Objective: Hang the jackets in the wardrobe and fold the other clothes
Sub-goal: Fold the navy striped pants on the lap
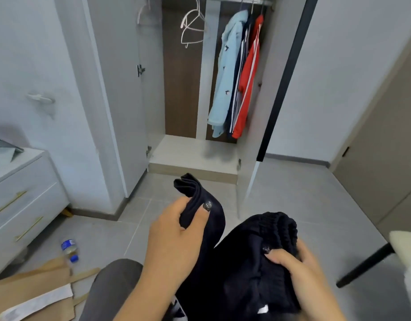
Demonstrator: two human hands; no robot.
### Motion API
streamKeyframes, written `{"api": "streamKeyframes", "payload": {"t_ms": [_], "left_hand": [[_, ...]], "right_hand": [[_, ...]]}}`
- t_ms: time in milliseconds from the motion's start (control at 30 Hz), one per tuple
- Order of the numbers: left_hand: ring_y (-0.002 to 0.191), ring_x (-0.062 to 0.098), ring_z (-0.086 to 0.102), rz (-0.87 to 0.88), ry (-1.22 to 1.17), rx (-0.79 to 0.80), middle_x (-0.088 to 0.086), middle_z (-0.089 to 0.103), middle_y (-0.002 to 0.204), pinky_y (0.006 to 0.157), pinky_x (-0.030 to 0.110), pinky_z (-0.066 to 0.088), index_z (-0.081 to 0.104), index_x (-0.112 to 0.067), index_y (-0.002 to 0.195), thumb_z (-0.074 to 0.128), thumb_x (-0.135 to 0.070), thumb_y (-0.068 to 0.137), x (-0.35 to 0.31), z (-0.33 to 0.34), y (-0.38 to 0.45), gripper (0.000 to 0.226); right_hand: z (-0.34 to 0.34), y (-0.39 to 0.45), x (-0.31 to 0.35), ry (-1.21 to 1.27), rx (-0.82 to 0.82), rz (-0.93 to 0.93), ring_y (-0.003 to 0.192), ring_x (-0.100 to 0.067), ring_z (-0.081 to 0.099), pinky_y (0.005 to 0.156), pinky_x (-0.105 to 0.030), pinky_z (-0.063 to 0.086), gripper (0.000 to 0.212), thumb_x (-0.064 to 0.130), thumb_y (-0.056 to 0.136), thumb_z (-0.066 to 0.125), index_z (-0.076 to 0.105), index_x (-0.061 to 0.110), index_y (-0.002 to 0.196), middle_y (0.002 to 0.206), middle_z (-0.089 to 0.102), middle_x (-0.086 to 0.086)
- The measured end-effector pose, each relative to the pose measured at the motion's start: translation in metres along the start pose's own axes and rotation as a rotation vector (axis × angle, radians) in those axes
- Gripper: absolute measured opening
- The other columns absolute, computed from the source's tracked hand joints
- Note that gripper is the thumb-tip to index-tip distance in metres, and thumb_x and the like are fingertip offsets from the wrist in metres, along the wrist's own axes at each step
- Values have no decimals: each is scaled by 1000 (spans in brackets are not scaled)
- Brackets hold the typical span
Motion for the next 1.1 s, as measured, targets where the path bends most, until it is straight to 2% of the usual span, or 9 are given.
{"api": "streamKeyframes", "payload": {"t_ms": [133, 233, 367, 533, 600, 700, 833, 1000, 1100], "left_hand": [[59, -1, 63, -94, -83, 139, -20, 69, 71, 49, 11, 44, 71, -44, 79, 70, -41, 83, 0, 34, -42, 5], [53, 1, 58, -124, -63, 144, -19, 68, 67, 48, 12, 43, 73, -34, 74, 73, -36, 82, 8, 38, -51, 8], [54, 8, 52, -190, -131, 240, -9, 61, 59, 52, 19, 41, 71, -24, 69, 72, -46, 74, 20, 46, -67, 23], [52, 11, 56, -481, -239, 419, 2, 67, 63, 50, 18, 42, 76, -25, 79, 39, -63, 90, 44, 49, -91, 54], [64, 15, 55, -505, -212, 504, 3, 66, 70, 64, 23, 43, 74, -26, 89, 40, -57, 95, 53, 48, -94, 47], [63, 4, 51, -460, -225, 537, -11, 56, 67, 65, 18, 42, 64, -22, 94, 62, -50, 85, 56, 49, -101, 29], [63, -4, 58, -424, -210, 509, -20, 59, 66, 64, 15, 46, 56, -25, 100, 61, -68, 62, 60, 51, -102, 57], [93, 26, 71, -487, -268, 431, 2, 74, 95, 90, 47, 55, 56, -32, 115, 54, -43, 93, 74, 53, -97, 24], [102, 27, 68, -454, -234, 384, 4, 73, 103, 97, 51, 50, 61, -27, 115, 47, -43, 98, 76, 54, -92, 28]], "right_hand": [[8, -23, -9, 158, 79, 1, 82, -32, 71, 58, -34, 57, 35, -1, 70, 71, 70, 25, 94, 92, 72, -13], [13, -33, -15, 185, 69, -26, 83, -29, 72, 64, -37, 59, 30, 9, 66, 74, 69, 33, 84, 92, 72, -8], [16, -38, -24, 148, 83, -19, 89, -26, 71, 78, -47, 58, 35, 22, 61, 74, 66, 32, 94, 97, 72, -4], [18, -43, -33, 159, 118, -18, 92, -31, 70, 75, -42, 59, 26, 9, 77, 70, 67, 19, 101, 103, 70, -13], [23, -46, -38, 154, 140, -18, 92, -32, 69, 76, -44, 59, 25, 7, 79, 68, 67, 19, 101, 103, 70, -14], [33, -51, -42, 89, 172, -28, 91, -32, 68, 80, -48, 56, 23, 13, 78, 69, 67, 24, 97, 100, 69, -14], [39, -55, -45, 30, 202, -18, 91, -27, 69, 82, -44, 56, 31, 23, 68, 66, 67, 27, 98, 98, 70, -10], [44, -55, -47, -16, 235, 4, 93, -22, 70, 85, -43, 55, 29, 29, 70, 67, 66, 32, 98, 99, 72, -3], [48, -57, -49, -98, 271, 19, 93, -18, 69, 85, -38, 56, 30, 33, 71, 69, 64, 31, 100, 99, 71, 0]]}}
Point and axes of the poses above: each hand's wrist, its own y-axis towards the middle knuckle, its own z-axis out of the palm, x = y × z, the point moved 8 cm from there along y, towards the middle knuckle
